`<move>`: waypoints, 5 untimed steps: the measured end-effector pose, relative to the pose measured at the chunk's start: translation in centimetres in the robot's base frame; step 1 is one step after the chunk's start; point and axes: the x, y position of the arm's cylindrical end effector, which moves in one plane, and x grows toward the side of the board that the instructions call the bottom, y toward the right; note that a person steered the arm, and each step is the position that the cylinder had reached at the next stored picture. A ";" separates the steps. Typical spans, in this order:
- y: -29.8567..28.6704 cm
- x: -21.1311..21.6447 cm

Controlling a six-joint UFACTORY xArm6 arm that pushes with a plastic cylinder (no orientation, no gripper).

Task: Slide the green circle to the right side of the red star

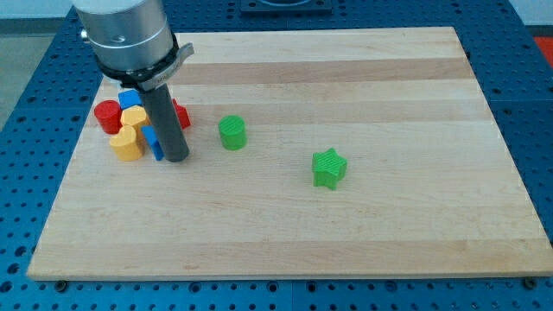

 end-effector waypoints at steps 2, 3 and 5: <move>6.6 1.2; 10.8 0.6; 12.7 -2.8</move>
